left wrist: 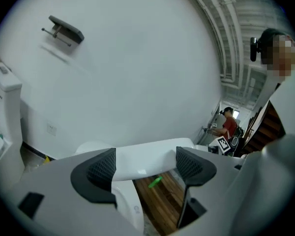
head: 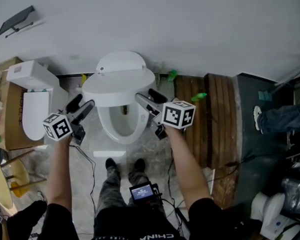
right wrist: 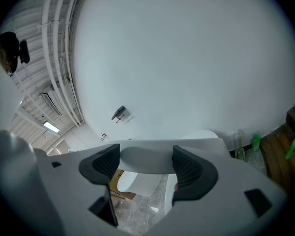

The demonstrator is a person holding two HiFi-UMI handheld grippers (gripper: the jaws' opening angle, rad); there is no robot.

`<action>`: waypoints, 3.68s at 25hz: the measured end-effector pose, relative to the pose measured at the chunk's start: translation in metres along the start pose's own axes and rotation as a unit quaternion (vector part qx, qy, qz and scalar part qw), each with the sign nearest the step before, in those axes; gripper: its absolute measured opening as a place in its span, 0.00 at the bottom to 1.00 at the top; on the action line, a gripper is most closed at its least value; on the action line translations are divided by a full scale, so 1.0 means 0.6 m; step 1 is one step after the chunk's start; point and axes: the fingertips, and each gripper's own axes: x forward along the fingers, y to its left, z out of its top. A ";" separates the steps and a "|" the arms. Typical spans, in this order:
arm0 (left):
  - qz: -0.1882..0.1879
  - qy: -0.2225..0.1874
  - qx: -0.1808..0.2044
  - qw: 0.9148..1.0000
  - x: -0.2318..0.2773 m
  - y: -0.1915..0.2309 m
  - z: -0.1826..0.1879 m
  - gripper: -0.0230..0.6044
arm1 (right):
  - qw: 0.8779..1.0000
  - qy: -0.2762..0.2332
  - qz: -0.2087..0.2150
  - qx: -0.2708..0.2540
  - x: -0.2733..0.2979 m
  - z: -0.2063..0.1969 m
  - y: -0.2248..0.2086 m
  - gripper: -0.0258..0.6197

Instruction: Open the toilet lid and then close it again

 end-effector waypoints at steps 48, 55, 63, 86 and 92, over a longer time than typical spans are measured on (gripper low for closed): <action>0.117 0.061 0.300 0.945 0.131 0.036 0.219 0.29 | 0.912 0.003 -0.234 -0.336 0.139 0.232 0.032 0.32; 0.110 0.056 0.286 0.950 0.161 0.057 0.255 0.28 | 0.907 0.018 -0.253 -0.337 0.171 0.276 0.013 0.29; 0.126 0.050 0.264 0.955 0.204 0.090 0.307 0.27 | 0.916 0.014 -0.236 -0.323 0.217 0.338 -0.007 0.28; 0.200 0.076 0.240 0.947 0.337 0.202 0.432 0.25 | 0.923 0.041 -0.207 -0.323 0.351 0.486 -0.089 0.24; 0.212 0.085 0.225 0.947 0.353 0.220 0.442 0.25 | 0.923 0.048 -0.207 -0.320 0.365 0.498 -0.101 0.23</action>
